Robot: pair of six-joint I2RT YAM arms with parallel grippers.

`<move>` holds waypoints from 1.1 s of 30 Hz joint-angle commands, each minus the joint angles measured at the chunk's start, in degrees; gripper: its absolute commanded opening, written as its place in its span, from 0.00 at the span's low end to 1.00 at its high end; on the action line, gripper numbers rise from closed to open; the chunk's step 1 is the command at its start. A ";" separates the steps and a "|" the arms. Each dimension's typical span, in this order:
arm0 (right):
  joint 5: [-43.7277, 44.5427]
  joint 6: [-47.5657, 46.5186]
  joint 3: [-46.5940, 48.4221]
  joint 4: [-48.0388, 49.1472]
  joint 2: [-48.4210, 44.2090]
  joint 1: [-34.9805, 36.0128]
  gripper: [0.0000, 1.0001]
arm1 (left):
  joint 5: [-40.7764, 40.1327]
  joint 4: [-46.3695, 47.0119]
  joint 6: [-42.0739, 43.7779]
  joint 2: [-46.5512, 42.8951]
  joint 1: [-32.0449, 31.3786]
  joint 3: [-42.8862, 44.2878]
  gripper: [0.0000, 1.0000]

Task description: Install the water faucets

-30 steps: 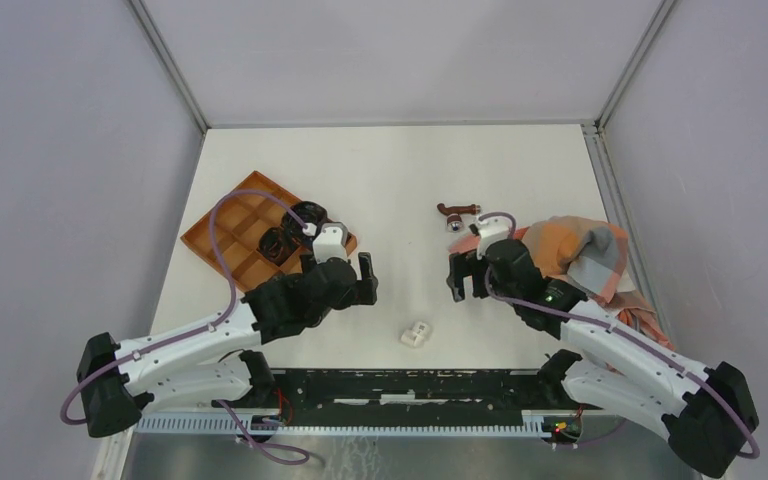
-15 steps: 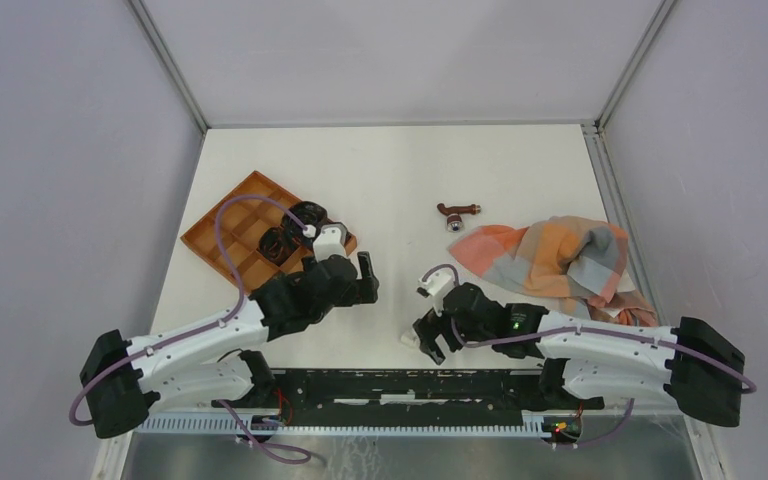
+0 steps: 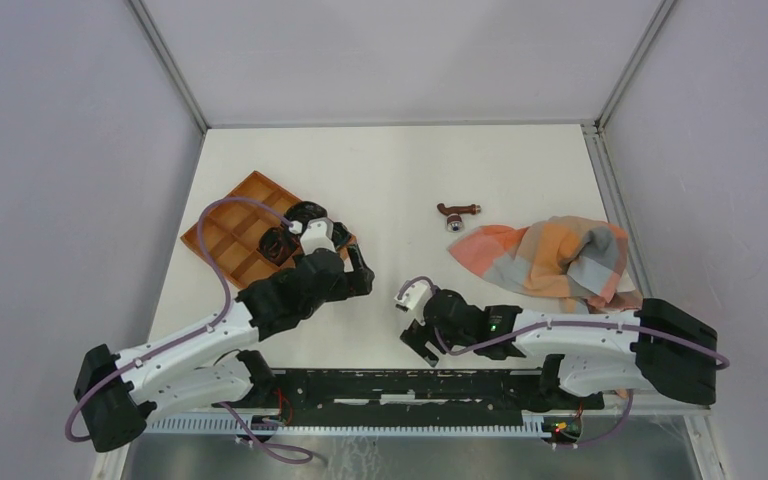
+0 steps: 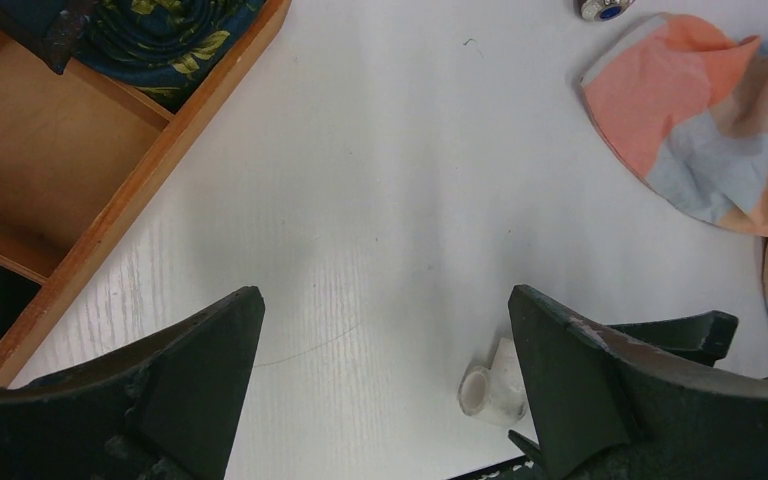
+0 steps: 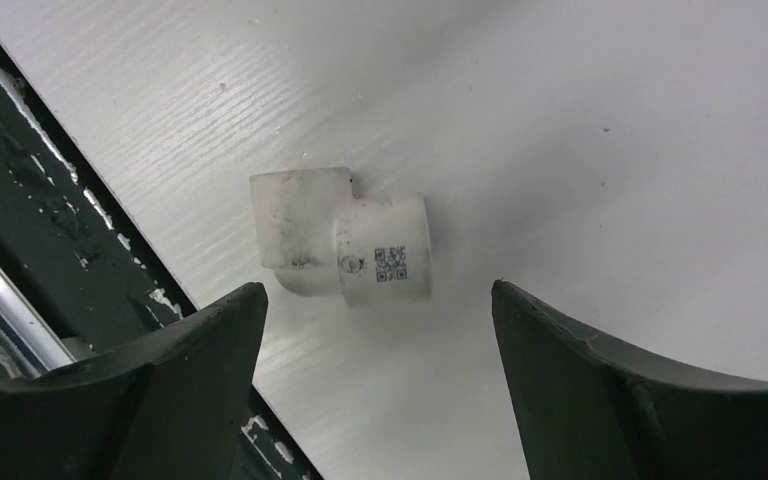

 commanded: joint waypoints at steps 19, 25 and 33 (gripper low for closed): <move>-2.57 -9.27 0.22 11.96 5.67 0.07 0.62 | 20.83 0.50 8.32 5.92 17.04 3.66 1.00; -4.25 -6.95 -1.61 15.84 4.11 -1.61 0.45 | 34.89 2.52 13.13 10.85 20.40 6.79 1.00; -11.29 -3.69 -8.89 24.89 -4.70 -8.95 0.39 | 64.25 12.38 14.08 15.25 23.55 5.07 1.00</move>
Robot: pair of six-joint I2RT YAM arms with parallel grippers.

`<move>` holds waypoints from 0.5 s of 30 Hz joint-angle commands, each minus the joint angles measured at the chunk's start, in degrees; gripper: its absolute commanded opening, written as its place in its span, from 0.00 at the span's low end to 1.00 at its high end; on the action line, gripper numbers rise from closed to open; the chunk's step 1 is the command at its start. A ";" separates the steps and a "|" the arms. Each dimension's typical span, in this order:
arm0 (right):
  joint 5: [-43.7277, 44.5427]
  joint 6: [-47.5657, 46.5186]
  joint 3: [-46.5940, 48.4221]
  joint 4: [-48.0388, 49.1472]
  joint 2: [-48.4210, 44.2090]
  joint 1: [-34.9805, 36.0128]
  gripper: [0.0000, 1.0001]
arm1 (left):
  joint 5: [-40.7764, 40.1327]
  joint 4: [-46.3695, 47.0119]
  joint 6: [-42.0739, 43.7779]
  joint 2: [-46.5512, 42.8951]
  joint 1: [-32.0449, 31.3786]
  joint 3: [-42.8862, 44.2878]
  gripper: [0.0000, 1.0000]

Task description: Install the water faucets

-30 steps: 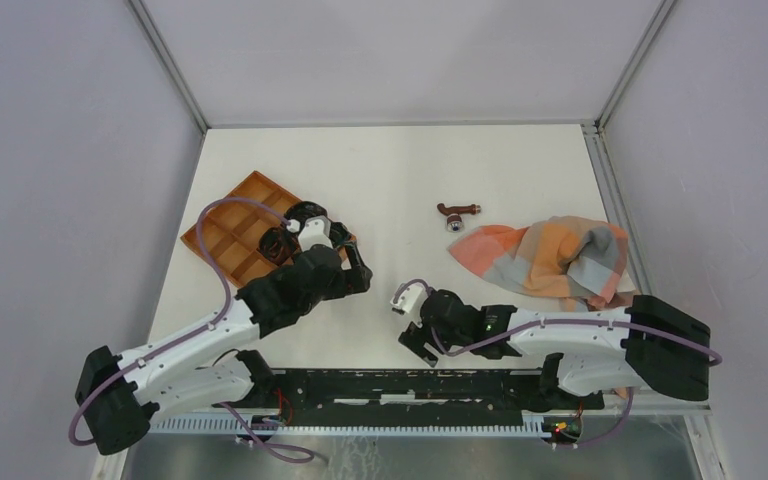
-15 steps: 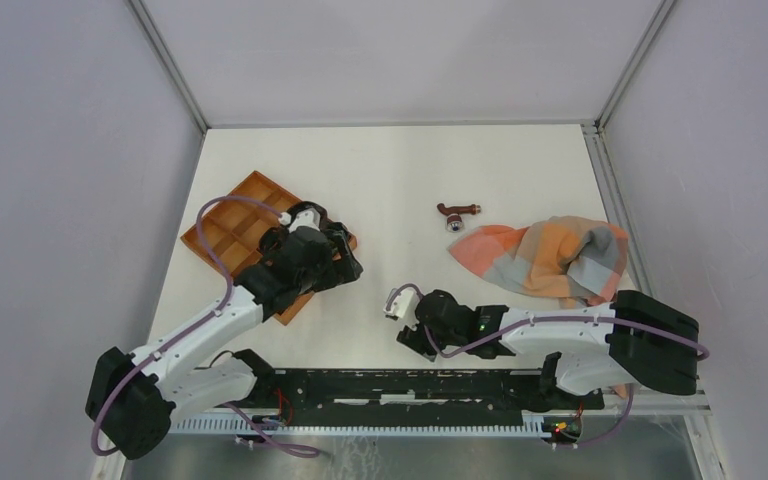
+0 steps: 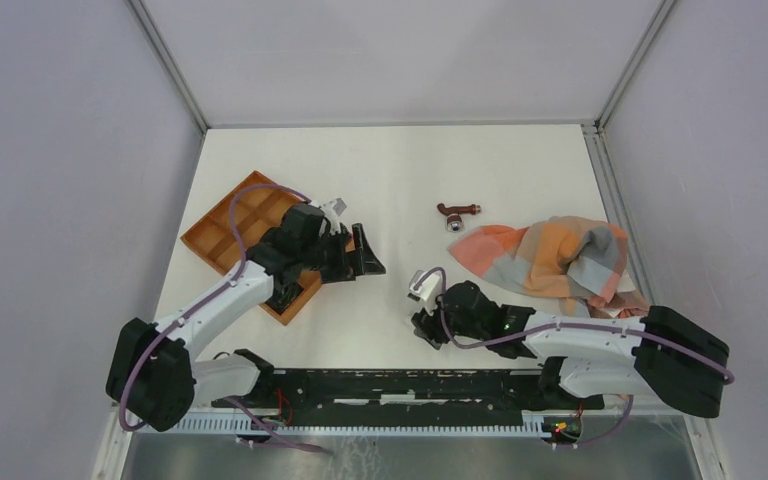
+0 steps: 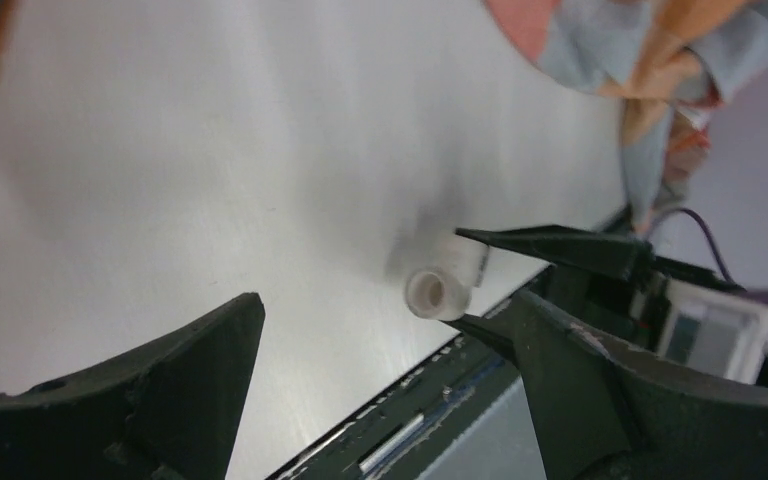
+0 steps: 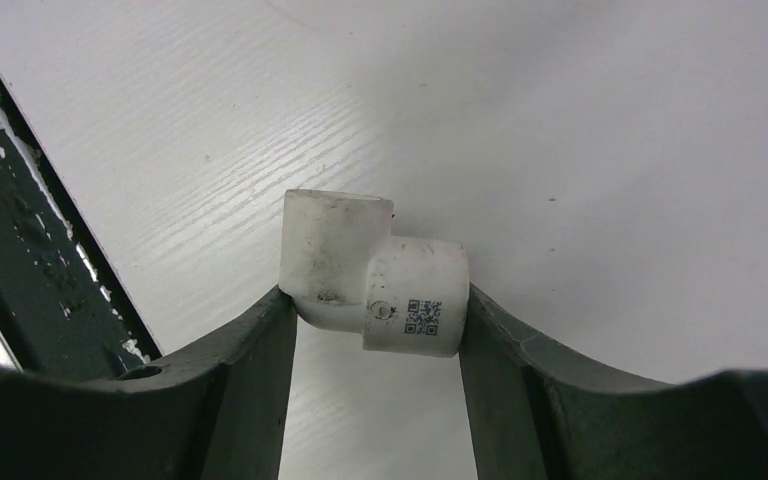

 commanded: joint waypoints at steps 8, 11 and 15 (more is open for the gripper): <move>-11.91 9.06 -7.75 18.35 -11.46 -9.35 0.41 | 32.15 23.70 -3.91 1.65 -3.81 -6.25 1.00; -11.81 10.33 -7.43 19.16 -12.09 -9.63 0.40 | 28.27 21.73 -4.02 3.22 -7.08 -5.26 1.00; -11.75 10.52 -6.57 18.65 -12.54 -9.72 0.40 | 26.15 24.72 -7.36 4.86 -9.05 -6.78 0.99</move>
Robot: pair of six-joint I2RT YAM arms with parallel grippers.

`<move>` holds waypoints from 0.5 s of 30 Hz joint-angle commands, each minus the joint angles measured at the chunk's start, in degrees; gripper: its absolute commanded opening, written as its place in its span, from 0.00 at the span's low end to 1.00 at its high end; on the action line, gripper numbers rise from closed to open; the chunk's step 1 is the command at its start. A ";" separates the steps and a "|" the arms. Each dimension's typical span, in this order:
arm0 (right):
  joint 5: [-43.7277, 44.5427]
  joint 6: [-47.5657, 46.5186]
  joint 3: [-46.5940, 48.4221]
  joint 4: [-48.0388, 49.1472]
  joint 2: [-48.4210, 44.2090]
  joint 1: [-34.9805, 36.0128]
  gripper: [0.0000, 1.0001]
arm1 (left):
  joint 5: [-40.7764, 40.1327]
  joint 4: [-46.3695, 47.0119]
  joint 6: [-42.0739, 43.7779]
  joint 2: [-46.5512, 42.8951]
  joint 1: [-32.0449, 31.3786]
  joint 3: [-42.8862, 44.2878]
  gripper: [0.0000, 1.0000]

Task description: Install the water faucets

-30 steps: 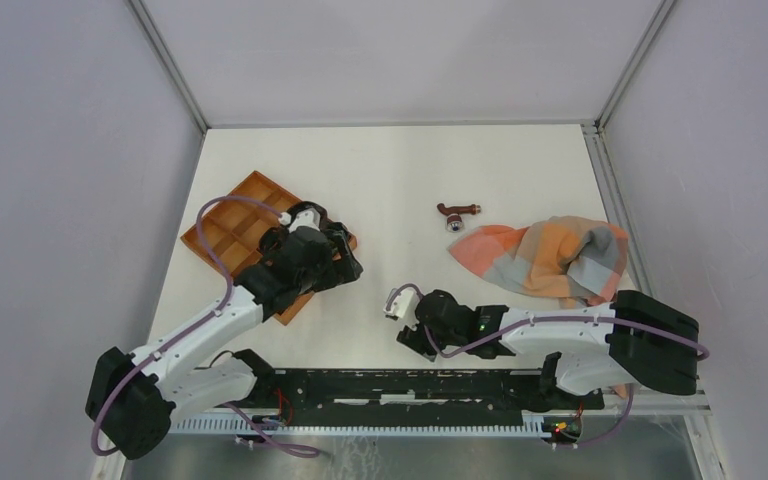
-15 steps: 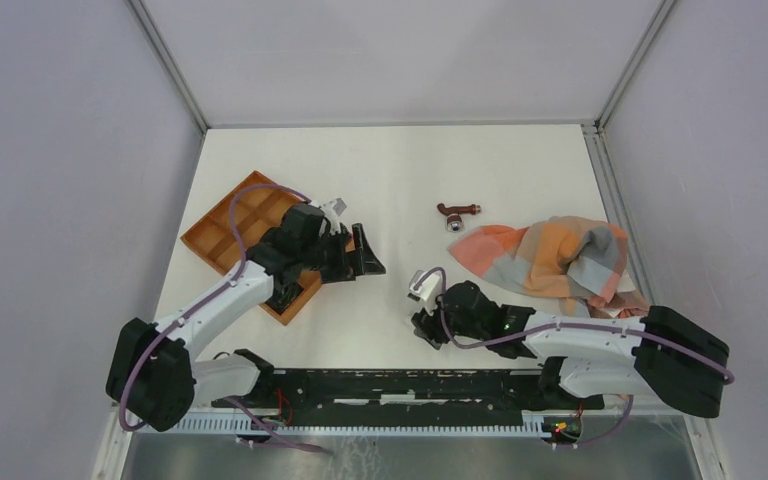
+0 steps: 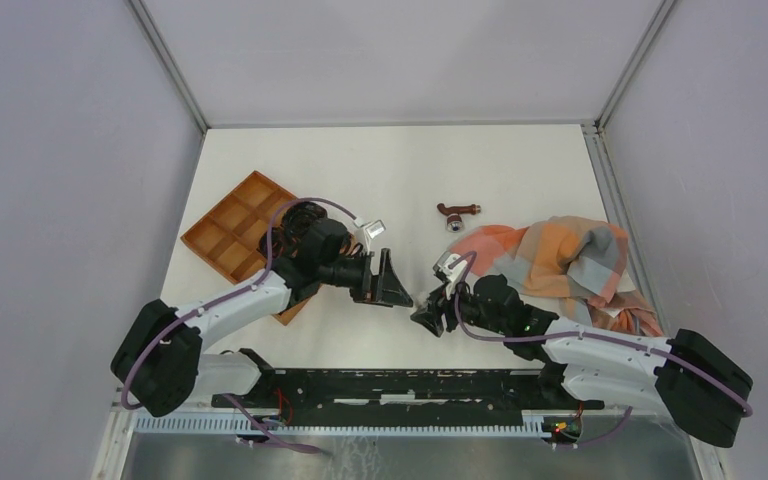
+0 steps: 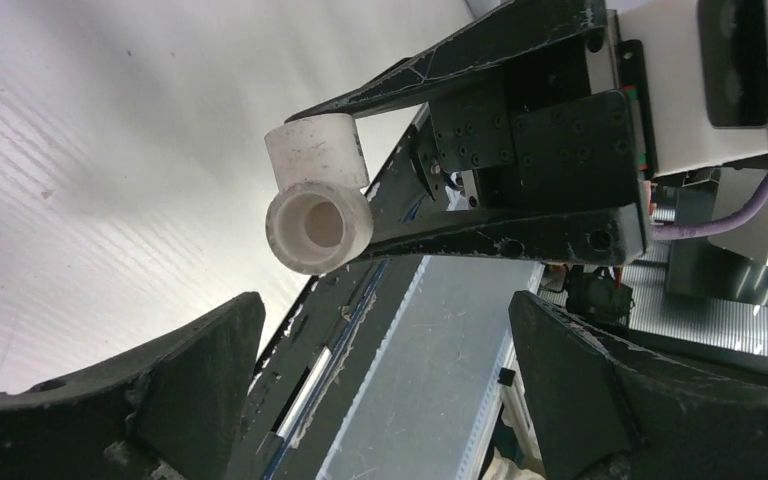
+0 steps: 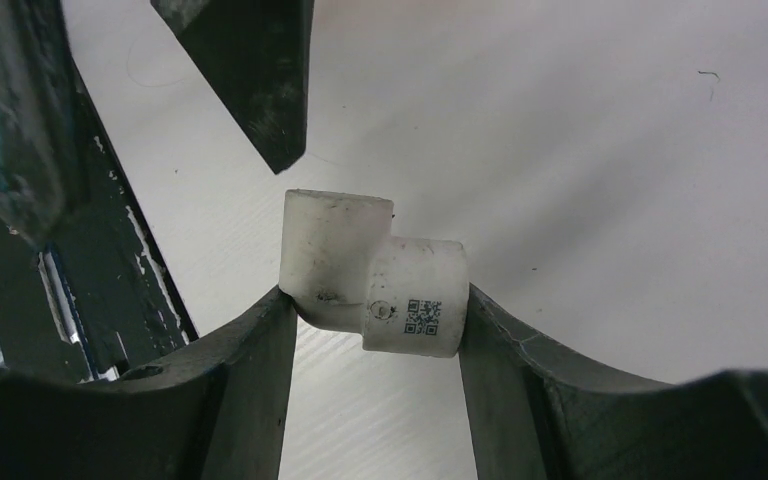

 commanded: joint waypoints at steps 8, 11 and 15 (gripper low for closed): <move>-0.47 3.22 -0.37 6.11 -1.58 -0.34 0.40 | -3.47 9.46 -9.04 2.97 -1.43 -1.92 0.95; -0.91 3.47 -0.10 6.61 -0.88 -0.37 0.40 | -3.80 10.66 -9.99 3.66 -2.33 -2.10 0.94; -2.11 3.39 0.87 6.93 0.20 -0.37 0.40 | -6.80 14.51 -13.11 3.06 -4.37 -4.14 0.91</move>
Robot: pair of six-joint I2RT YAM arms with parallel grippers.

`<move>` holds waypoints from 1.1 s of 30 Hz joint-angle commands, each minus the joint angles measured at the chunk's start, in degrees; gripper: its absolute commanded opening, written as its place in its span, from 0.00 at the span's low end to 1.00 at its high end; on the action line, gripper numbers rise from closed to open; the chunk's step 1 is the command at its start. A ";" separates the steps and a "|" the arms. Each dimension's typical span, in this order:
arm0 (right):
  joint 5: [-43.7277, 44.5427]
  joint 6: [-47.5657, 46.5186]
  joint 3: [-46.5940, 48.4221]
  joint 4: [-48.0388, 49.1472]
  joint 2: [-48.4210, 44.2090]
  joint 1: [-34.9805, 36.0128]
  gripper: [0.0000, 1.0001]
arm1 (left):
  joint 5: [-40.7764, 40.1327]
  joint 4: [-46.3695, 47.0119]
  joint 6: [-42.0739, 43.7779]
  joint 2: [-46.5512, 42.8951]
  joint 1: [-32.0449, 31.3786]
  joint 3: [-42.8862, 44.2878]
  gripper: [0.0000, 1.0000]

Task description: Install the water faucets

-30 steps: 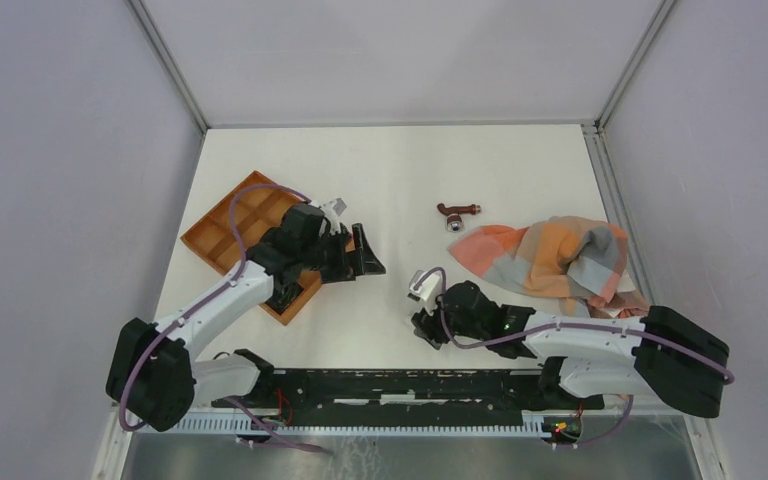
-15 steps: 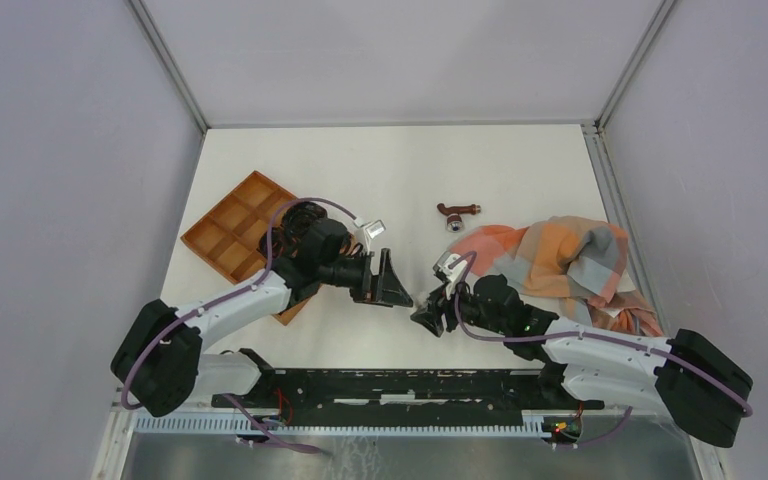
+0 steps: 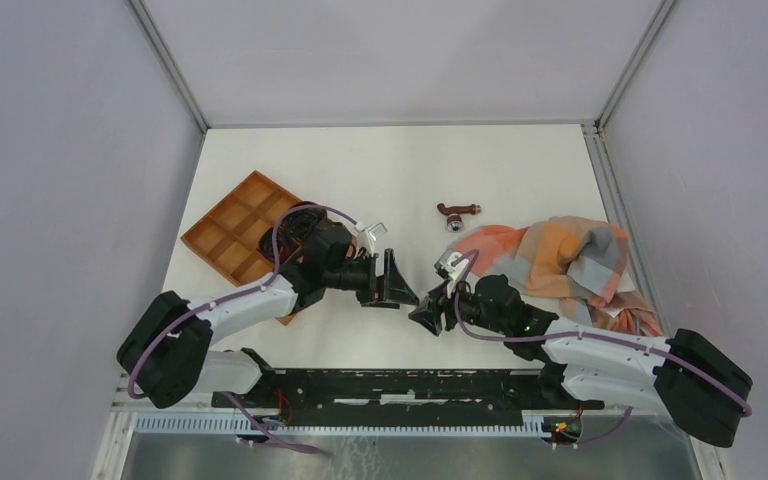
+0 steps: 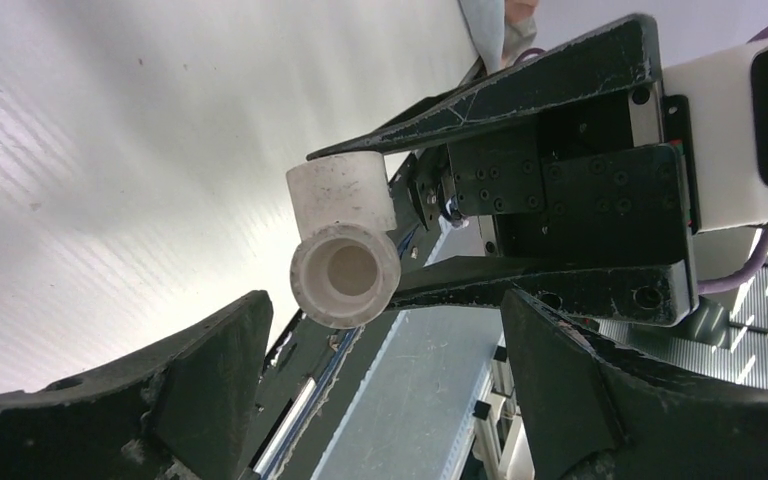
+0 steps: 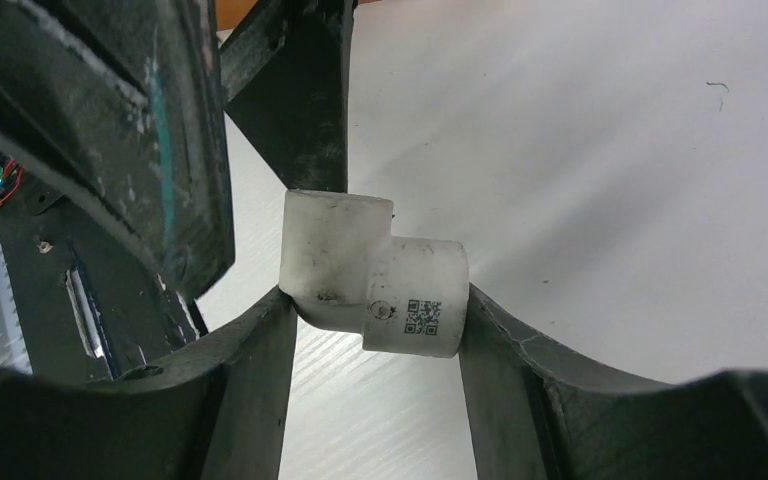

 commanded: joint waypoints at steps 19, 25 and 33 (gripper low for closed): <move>-2.48 1.25 0.88 5.26 0.76 -0.19 0.39 | -7.24 18.95 -13.88 2.15 -1.85 -6.80 0.59; -1.69 1.87 0.35 5.87 0.60 -0.22 0.39 | -5.62 19.46 -13.75 2.88 -1.91 -6.91 0.57; -0.02 2.93 -0.63 6.50 -0.28 -0.21 0.39 | -4.82 19.45 -13.53 3.99 -2.00 -6.51 0.57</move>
